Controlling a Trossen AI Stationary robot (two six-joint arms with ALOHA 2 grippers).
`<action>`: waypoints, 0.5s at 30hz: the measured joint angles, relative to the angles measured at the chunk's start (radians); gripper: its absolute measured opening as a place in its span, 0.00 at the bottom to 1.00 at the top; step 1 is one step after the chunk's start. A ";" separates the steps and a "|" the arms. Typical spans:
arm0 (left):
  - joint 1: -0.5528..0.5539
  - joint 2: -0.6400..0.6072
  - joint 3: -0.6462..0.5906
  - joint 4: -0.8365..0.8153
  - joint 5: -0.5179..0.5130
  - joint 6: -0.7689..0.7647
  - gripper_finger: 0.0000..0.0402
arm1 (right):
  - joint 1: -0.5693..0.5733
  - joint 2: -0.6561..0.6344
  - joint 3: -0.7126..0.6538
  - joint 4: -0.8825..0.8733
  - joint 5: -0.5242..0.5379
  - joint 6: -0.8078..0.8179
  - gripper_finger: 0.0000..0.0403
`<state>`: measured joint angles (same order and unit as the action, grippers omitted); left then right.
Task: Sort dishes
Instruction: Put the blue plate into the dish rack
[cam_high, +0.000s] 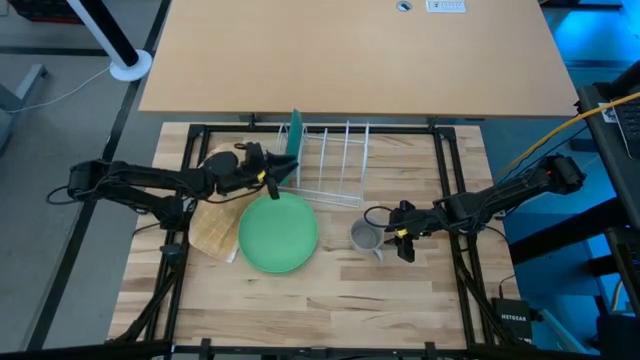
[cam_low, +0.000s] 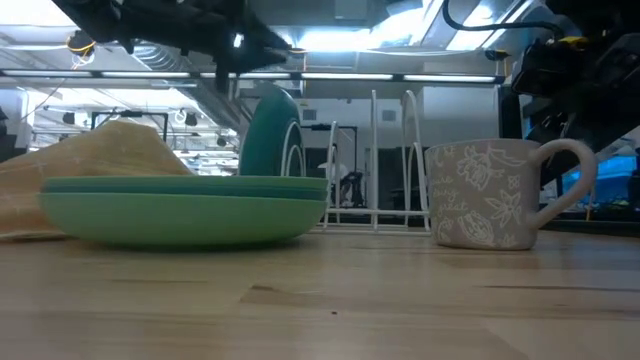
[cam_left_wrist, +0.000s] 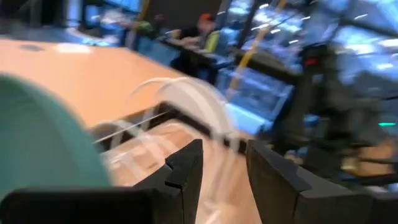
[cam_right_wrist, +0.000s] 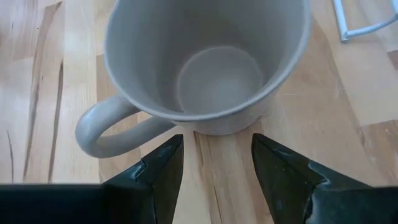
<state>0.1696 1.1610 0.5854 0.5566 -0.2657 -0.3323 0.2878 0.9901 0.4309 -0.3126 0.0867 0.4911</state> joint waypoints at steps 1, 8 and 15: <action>0.002 0.000 0.000 -0.016 -0.030 0.002 0.29 | 0.000 0.000 0.000 0.001 0.000 0.000 0.48; 0.033 0.000 0.000 -0.062 -0.168 0.061 0.29 | 0.000 0.000 0.000 0.005 0.000 0.000 0.48; 0.067 0.000 0.000 -0.134 -0.188 0.067 0.29 | 0.000 0.000 0.000 0.004 0.000 0.001 0.48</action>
<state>0.2361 1.1611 0.5854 0.4227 -0.4539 -0.2657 0.2878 0.9905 0.4309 -0.3082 0.0864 0.4919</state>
